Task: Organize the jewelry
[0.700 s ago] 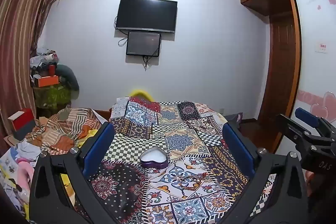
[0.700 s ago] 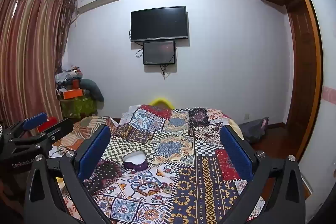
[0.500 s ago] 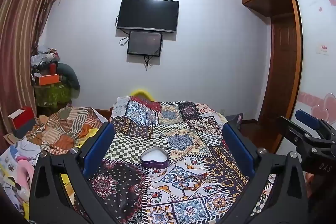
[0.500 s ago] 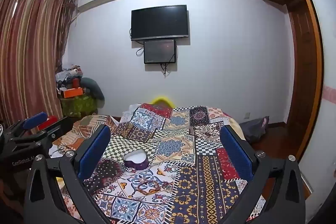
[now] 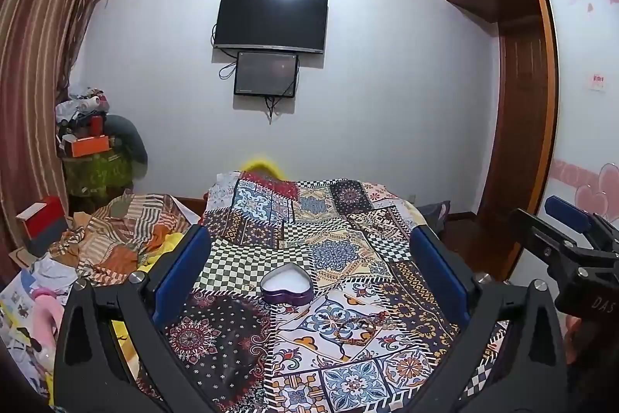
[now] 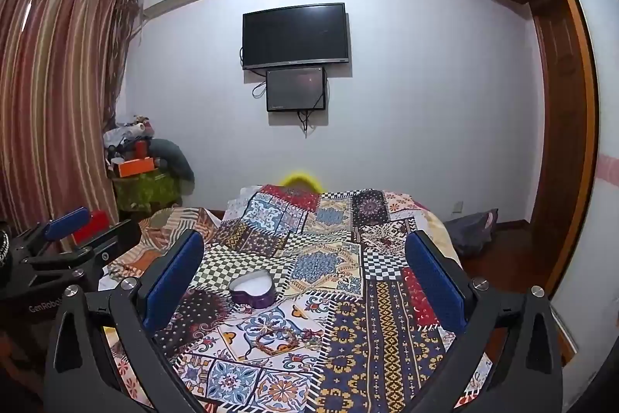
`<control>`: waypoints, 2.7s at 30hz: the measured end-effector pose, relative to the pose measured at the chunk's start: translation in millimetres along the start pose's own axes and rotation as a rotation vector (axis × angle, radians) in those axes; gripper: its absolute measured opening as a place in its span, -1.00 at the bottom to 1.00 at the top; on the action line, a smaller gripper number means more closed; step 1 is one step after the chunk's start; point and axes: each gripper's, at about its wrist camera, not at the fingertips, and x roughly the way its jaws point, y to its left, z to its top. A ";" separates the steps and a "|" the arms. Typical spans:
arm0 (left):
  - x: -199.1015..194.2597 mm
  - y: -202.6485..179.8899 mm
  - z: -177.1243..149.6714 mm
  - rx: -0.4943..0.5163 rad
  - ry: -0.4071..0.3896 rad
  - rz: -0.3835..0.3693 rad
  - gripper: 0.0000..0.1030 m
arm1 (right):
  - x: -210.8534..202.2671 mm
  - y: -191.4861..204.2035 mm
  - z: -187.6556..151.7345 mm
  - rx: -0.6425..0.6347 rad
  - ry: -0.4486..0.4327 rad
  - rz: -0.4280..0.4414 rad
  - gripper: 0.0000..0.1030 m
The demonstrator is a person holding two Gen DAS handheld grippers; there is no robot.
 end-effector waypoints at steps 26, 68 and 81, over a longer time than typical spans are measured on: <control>0.2 -0.7 0.9 0.001 0.016 0.000 1.00 | 4.5 -4.0 -1.7 0.006 0.008 0.002 1.00; 18.5 -0.4 -6.7 0.000 0.054 0.003 1.00 | 16.6 -13.0 -9.9 0.021 0.057 -0.009 1.00; 87.0 17.7 -53.5 -0.002 0.265 0.093 1.00 | 76.6 -43.8 -60.2 -0.014 0.262 -0.103 1.00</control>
